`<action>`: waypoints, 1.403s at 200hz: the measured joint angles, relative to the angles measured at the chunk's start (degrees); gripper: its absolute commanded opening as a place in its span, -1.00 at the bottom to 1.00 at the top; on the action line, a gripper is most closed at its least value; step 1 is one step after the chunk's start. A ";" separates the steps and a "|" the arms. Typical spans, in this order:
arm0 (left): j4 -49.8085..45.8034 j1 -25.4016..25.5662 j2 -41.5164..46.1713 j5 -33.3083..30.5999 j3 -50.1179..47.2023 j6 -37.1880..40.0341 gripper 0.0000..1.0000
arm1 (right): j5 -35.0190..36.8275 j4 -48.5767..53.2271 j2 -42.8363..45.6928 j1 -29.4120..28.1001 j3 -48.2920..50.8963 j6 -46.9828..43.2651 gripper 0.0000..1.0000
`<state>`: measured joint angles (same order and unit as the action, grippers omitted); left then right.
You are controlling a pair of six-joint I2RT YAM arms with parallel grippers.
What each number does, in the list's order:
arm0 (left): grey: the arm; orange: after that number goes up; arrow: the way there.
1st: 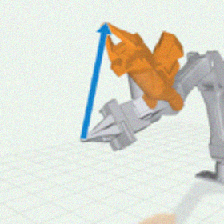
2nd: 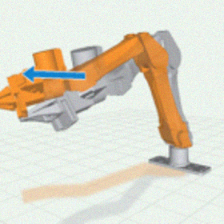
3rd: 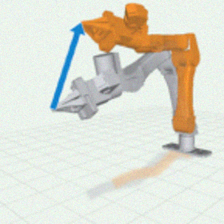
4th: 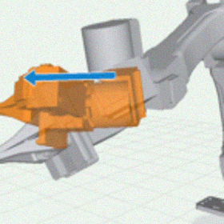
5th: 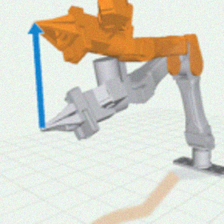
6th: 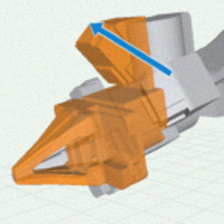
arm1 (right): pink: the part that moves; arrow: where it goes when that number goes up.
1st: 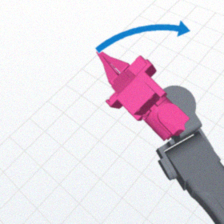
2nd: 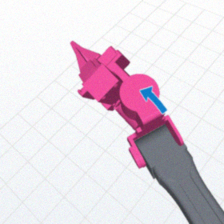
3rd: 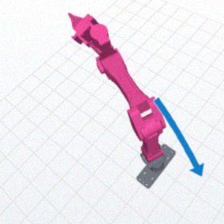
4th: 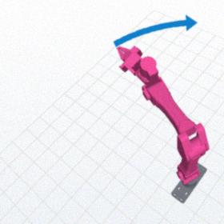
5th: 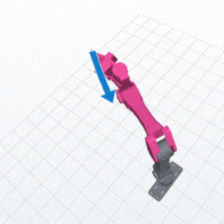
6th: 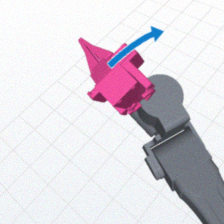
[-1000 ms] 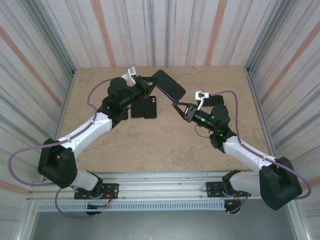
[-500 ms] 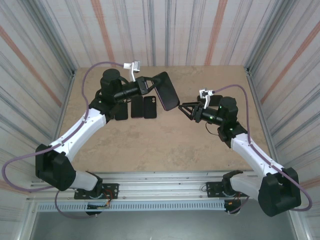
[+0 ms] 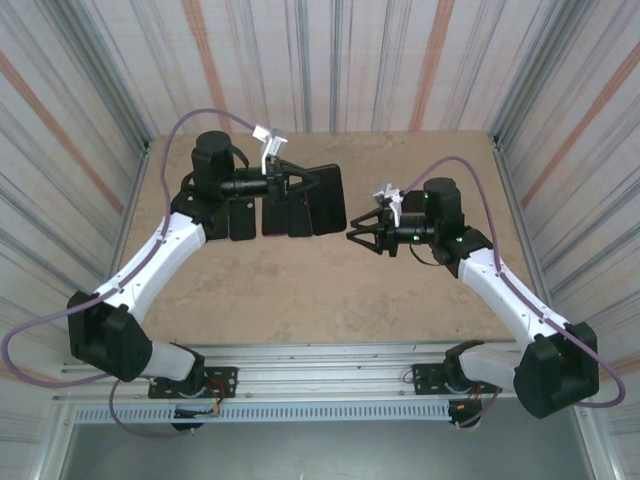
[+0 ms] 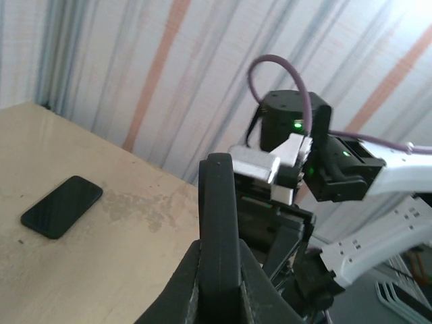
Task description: Take the phone out of the phone case
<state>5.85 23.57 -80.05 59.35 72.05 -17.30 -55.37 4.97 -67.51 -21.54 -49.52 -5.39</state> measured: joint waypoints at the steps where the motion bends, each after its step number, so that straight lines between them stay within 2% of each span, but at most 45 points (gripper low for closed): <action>1: -0.09 0.00 0.02 0.20 0.02 0.22 -0.97 | 0.02 0.13 -0.02 -0.07 0.00 -0.15 -0.11; 40: -1.73 0.00 0.15 3.23 0.02 3.54 -0.97 | -0.44 3.34 -2.78 -2.08 -0.85 -7.85 -0.18; 110: -2.82 0.00 1.14 4.74 0.00 4.70 -0.97 | -3.58 3.72 -5.05 -2.23 -3.26 -10.99 -0.46; 195: -3.08 0.15 1.29 5.64 -0.07 5.11 -0.98 | -3.41 6.80 -5.46 -3.58 -5.55 -14.67 -0.46; 280: -4.13 0.15 1.25 5.62 -0.04 5.33 -1.00 | -2.91 9.70 -5.46 -3.63 -5.79 -17.90 -0.61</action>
<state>1.72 23.73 -78.81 64.97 72.01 -11.97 -58.28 14.68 -72.97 -25.17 -55.31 -23.29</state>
